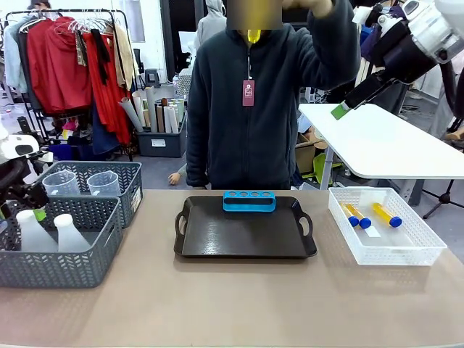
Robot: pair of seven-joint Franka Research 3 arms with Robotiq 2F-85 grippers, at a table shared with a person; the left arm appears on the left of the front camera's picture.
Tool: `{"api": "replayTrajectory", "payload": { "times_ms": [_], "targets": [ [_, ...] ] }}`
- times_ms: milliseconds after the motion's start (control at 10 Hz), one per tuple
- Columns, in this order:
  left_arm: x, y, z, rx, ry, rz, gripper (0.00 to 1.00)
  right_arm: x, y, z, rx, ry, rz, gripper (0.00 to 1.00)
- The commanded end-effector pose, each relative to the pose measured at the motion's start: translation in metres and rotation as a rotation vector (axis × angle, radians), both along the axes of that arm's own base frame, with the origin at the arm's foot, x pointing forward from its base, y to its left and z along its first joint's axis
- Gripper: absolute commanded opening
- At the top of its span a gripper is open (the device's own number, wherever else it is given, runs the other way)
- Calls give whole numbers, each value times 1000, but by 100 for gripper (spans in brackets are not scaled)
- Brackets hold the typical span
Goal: Prepare the laboratory tools.
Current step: Pick up one Small flask and place it on the Handle tray.
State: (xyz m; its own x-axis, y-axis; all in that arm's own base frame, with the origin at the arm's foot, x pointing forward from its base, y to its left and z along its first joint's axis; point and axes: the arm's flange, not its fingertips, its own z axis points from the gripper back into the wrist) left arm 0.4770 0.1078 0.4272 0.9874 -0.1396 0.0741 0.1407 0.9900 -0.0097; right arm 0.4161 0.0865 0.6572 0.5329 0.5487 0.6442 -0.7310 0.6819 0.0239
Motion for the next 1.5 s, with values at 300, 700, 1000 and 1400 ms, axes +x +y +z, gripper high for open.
{"api": "replayTrajectory", "payload": {
  "times_ms": [300,700,1000,1400],
  "targets": [
    [7,2,0,-22,11,-14,62,-1,-1,0,1,0,0,100],
    [10,0,0,-30,19,-19,0,-1,-1,0,1,0,0,100],
    [10,0,0,-25,22,-16,0,-1,-1,0,1,0,0,100],
    [0,-16,49,-59,53,6,0,-1,-1,0,1,0,0,100]
  ]
}}
